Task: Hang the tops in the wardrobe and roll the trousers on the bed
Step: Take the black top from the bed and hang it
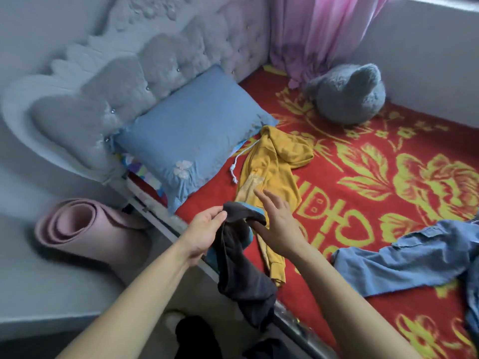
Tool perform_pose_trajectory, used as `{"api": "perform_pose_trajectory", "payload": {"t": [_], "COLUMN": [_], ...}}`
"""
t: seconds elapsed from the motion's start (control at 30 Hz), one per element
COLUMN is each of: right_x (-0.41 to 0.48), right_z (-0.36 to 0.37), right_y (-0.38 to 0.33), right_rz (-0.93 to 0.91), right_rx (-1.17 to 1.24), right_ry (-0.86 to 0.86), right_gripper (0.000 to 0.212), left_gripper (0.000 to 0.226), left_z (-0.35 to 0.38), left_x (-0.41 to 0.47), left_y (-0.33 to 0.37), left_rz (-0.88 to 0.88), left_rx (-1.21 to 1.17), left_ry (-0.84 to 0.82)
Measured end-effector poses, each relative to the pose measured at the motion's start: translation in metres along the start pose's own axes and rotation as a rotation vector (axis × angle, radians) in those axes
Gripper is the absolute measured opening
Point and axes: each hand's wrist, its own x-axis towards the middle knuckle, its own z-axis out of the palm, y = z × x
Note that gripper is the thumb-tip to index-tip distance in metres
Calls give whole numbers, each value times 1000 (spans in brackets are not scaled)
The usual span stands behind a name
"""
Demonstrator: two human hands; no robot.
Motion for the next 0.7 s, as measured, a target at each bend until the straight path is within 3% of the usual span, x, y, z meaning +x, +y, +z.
{"api": "perform_pose_trajectory", "payload": {"t": [0.1, 0.17, 0.27, 0.4, 0.43, 0.5, 0.6, 0.7], "right_x": [7, 2, -15, -57, -71, -100, -150, -198], "right_z": [2, 2, 0, 4, 7, 17, 44, 79], "right_y": [-55, -102, -175, -255, -272, -304, -355, -409], "right_rz": [-208, -247, -318, -304, -277, -213, -259, -320], "right_rx": [36, 95, 227, 485, 583, 738, 699, 712], "right_ry": [-37, -48, -51, -142, -133, -102, -101, -87], "right_gripper": [27, 16, 12, 16, 18, 24, 33, 20], "left_gripper": [26, 36, 46, 14, 7, 19, 26, 47], "left_z": [-22, -45, -84, -144, -159, -183, -210, -234], "left_x": [-51, -88, -144, -227, -253, -306, -392, -472], "left_y": [6, 10, 9, -14, -25, -47, -79, -101], "left_rz": [50, 94, 154, 190, 160, 96, 78, 73], "left_rx": [125, 328, 662, 842, 851, 734, 565, 439], "left_ry": [111, 184, 321, 619, 685, 736, 729, 767]}}
